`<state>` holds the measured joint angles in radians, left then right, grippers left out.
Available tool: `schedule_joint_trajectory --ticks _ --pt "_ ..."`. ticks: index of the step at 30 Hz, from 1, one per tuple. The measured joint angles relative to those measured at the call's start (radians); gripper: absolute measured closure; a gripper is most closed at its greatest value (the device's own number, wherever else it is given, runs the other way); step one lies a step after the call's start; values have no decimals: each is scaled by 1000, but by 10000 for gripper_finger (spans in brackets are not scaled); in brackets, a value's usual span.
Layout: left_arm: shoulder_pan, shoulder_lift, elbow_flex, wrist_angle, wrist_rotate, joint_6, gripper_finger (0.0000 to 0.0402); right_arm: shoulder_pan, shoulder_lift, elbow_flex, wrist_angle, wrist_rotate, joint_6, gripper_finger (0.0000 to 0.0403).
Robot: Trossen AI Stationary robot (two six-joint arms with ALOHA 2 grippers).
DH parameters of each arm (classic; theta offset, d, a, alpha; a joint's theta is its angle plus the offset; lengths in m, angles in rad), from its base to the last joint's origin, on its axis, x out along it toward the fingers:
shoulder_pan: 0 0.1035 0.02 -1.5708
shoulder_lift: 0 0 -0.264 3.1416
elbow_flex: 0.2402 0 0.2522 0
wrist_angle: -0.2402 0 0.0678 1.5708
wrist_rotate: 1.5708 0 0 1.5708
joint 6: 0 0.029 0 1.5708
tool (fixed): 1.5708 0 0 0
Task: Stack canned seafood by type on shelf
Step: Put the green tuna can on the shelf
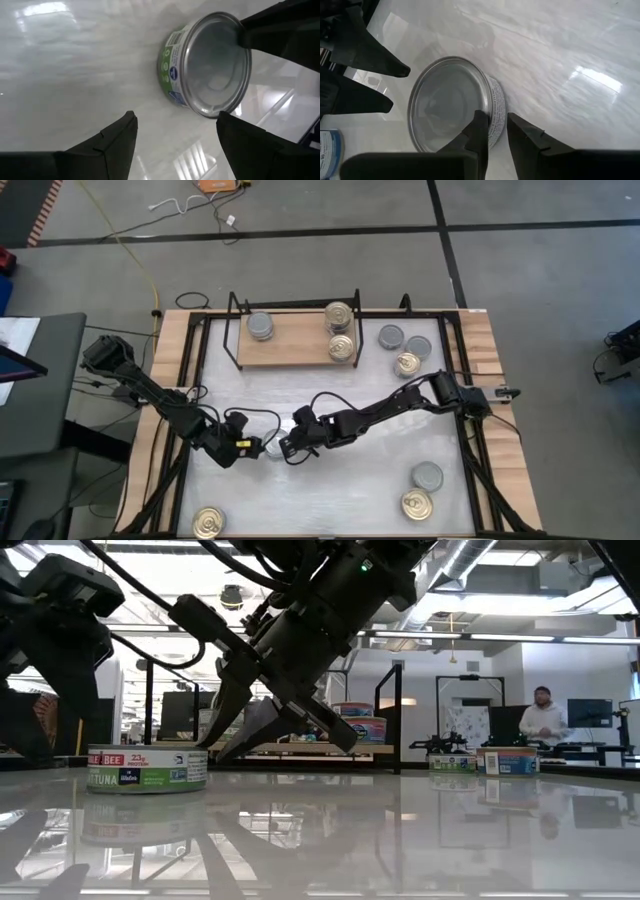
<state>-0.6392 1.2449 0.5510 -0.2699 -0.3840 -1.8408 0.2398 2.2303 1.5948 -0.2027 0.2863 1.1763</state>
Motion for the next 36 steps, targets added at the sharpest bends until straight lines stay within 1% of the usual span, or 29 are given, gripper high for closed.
schedule_joint_trajectory --ticks 8,15,27,31,34,36 --pt "0 0 0 5 0 -15 143 2 0 0 -1 -2 0 308" --pt "0 0 0 58 0 39 143 2 0 0 3 -4 1 308" --pt "0 0 0 27 -2 42 143 2 0 0 8 -5 10 309" --pt "-10 0 0 56 -89 73 143 2 -1 0 -5 -5 33 319" --pt "-17 -1 -6 65 -100 70 143 2 -1 0 -3 -5 30 331" --pt "-25 -1 -42 129 -102 45 143 2 -1 0 -3 -5 30 338"
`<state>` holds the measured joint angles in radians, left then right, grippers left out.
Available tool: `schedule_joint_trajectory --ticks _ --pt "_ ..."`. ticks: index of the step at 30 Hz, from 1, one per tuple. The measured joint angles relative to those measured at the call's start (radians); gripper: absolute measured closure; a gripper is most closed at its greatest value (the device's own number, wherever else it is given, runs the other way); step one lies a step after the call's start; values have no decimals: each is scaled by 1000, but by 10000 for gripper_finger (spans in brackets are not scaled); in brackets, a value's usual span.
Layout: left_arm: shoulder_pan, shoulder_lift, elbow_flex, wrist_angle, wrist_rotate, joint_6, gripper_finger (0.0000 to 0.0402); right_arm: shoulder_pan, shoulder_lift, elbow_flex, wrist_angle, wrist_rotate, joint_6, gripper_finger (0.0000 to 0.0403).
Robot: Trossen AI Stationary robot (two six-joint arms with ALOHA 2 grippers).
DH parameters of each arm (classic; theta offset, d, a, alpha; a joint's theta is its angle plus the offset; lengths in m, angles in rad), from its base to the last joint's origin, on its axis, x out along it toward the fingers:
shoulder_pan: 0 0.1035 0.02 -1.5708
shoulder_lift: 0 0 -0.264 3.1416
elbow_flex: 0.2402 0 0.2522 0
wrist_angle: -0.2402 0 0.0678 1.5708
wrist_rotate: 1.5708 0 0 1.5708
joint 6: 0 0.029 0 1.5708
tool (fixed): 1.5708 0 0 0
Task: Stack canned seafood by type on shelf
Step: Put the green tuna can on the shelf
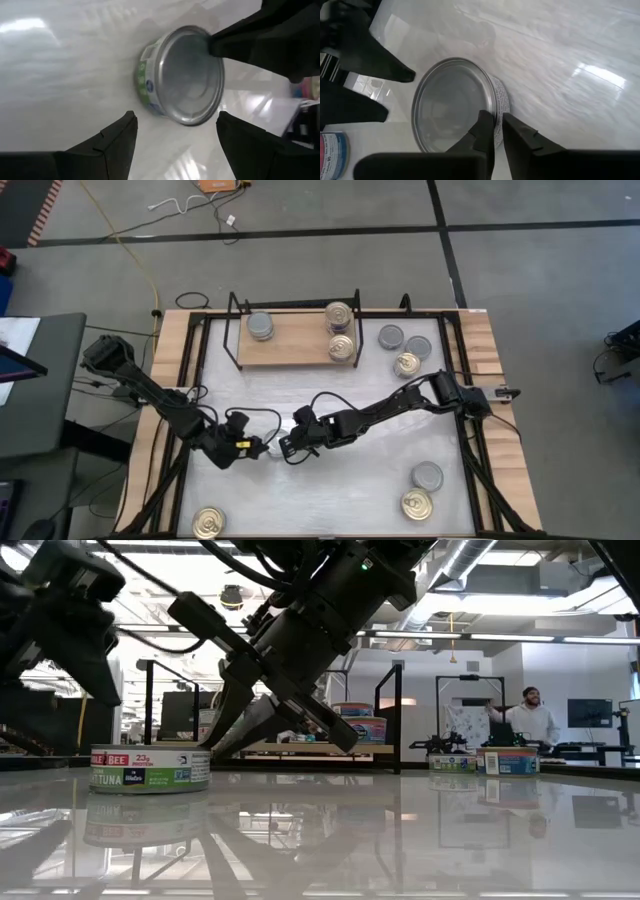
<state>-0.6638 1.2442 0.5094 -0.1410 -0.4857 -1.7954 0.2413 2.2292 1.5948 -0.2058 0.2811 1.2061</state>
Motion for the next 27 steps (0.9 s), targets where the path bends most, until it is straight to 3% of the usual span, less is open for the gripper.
schedule_joint_trajectory --ticks 5,8,17,27 --pt "-35 0 -136 259 -80 -72 143 1 0 0 0 0 -3 351" --pt "-49 0 -175 329 -108 -108 143 1 -1 0 -1 -8 -3 358" --pt "-55 0 -185 388 -71 -122 143 1 -1 0 0 -17 -3 382" --pt "-55 1 -185 393 -61 -155 143 0 -1 0 -2 -22 -3 382"
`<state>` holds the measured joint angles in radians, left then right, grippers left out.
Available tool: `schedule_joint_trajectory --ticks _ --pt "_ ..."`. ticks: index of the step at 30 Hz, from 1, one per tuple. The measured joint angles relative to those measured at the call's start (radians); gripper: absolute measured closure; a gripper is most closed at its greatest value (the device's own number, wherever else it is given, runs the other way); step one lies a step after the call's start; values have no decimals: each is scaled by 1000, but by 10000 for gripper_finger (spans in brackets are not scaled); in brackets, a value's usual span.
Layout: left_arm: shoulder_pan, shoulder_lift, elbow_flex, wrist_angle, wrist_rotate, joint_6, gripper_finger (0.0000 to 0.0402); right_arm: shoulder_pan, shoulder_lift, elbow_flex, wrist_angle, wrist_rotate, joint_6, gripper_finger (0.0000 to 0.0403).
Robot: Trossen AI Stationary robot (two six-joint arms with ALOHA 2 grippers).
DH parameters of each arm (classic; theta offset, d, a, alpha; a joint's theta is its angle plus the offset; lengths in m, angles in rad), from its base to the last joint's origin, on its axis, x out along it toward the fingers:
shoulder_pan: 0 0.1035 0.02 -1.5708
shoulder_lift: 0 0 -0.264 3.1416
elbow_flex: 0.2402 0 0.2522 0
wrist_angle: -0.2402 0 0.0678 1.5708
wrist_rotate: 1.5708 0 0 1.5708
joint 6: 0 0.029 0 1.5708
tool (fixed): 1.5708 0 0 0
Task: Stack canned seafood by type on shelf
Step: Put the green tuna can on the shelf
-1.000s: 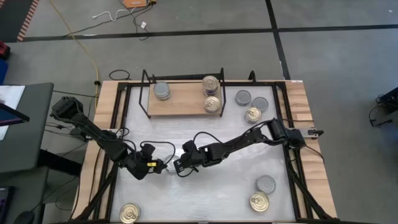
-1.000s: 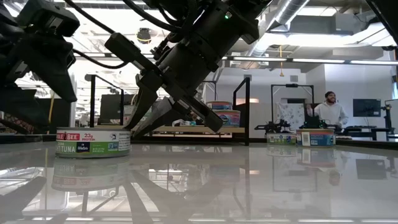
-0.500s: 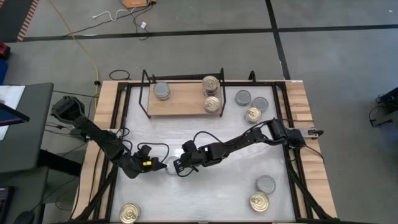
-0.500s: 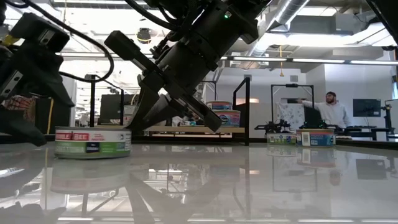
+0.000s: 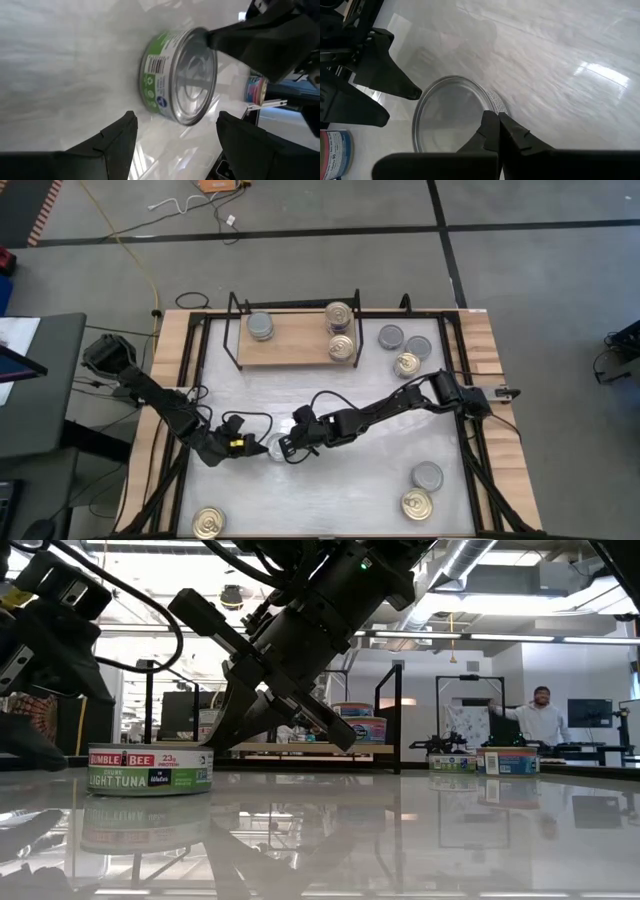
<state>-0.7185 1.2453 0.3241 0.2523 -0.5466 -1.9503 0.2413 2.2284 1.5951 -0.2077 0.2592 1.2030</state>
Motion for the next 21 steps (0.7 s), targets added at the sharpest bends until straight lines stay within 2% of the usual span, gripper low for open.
schedule_joint_trajectory --ticks 7,16,21 --pt "-1 0 0 0 -10 -7 143 0 0 0 -9 0 1 382" --pt "-73 1 1 0 -136 -64 143 -3 0 0 -16 0 2 382" --pt "-74 109 36 1 -135 -108 143 -9 0 0 -17 -2 2 382"
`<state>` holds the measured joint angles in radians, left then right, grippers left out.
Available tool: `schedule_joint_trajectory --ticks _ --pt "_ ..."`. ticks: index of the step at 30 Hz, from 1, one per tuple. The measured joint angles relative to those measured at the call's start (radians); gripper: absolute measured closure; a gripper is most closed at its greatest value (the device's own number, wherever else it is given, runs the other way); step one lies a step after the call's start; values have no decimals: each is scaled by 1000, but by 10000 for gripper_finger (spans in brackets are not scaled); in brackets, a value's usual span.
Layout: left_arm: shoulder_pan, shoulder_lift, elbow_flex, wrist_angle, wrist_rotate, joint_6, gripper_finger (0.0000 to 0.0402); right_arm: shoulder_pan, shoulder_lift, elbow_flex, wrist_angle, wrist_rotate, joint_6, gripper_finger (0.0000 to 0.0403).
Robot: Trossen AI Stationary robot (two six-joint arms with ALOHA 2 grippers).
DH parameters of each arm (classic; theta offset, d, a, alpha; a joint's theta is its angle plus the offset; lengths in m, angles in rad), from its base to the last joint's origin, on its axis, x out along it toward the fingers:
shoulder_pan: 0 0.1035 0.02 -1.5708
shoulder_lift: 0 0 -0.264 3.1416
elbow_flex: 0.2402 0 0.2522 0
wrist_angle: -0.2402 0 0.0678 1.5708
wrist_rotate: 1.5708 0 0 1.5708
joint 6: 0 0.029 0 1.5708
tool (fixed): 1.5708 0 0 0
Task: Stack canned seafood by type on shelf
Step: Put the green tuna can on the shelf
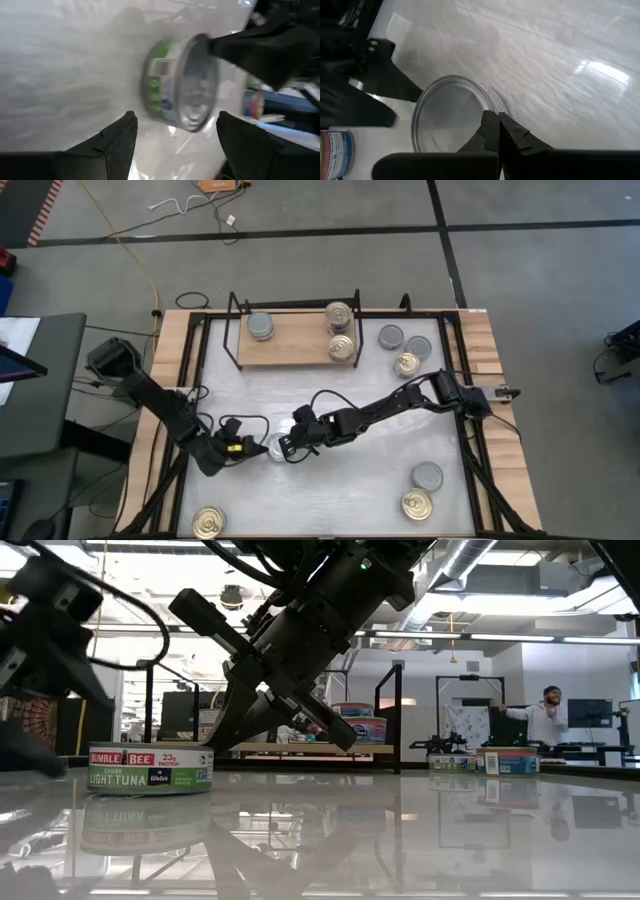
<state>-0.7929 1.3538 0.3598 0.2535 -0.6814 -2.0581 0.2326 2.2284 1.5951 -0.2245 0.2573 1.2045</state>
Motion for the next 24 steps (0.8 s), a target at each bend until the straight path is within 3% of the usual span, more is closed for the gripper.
schedule_joint_trajectory --ticks 6,19,24 --pt "-4 112 43 40 -1 -58 143 -1 0 0 0 -1 2 382" --pt "41 121 49 101 7 -11 143 -2 -1 1 -35 -1 23 382" --pt "97 121 60 102 54 46 143 -2 -1 0 -26 -2 21 382"
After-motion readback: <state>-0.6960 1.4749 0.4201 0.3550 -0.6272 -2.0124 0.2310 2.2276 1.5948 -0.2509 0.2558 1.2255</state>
